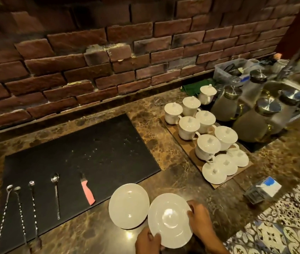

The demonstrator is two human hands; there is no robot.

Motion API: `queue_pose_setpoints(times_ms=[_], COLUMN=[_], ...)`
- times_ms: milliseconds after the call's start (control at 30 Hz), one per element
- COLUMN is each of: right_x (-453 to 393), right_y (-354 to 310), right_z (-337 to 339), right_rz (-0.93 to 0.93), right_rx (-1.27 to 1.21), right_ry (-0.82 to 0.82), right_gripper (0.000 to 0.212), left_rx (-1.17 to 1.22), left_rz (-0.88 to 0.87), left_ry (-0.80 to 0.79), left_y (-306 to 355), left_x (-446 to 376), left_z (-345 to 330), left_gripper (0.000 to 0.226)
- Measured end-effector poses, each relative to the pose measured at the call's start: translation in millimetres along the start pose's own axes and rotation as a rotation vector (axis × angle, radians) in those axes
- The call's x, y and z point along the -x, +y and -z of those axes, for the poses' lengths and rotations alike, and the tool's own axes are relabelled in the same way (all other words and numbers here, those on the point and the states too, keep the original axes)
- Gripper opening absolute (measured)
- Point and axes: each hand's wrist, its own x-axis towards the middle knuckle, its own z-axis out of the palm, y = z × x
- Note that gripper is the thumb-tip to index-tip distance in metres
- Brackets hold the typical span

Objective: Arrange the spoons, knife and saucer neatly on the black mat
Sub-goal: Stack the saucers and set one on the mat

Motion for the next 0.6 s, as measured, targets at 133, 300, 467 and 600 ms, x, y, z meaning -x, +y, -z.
queue_pose_setpoints(times_ms=[133, 300, 467, 600], right_x=[-7, -22, -26, -32], right_y=[-18, -74, -106, -114], right_z=[7, -9, -33, -46], right_rz=[0.022, 0.152, 0.181, 0.179], right_rx=[-0.066, -0.188, -0.16, -0.135], right_ry=[0.01, -0.072, -0.164, -0.213], right_gripper=[0.032, 0.032, 0.033, 0.036], left_rx=[0.058, 0.064, 0.089, 0.127], left_rz=[-0.07, -0.037, -0.095, -0.075], left_ry=[0.093, 0.269, 0.369, 0.405], left_y=[18, 30, 24, 36], left_x=[-6, -36, -49, -47], left_z=[14, 52, 78, 90], left_gripper=[0.025, 0.011, 0.032, 0.025])
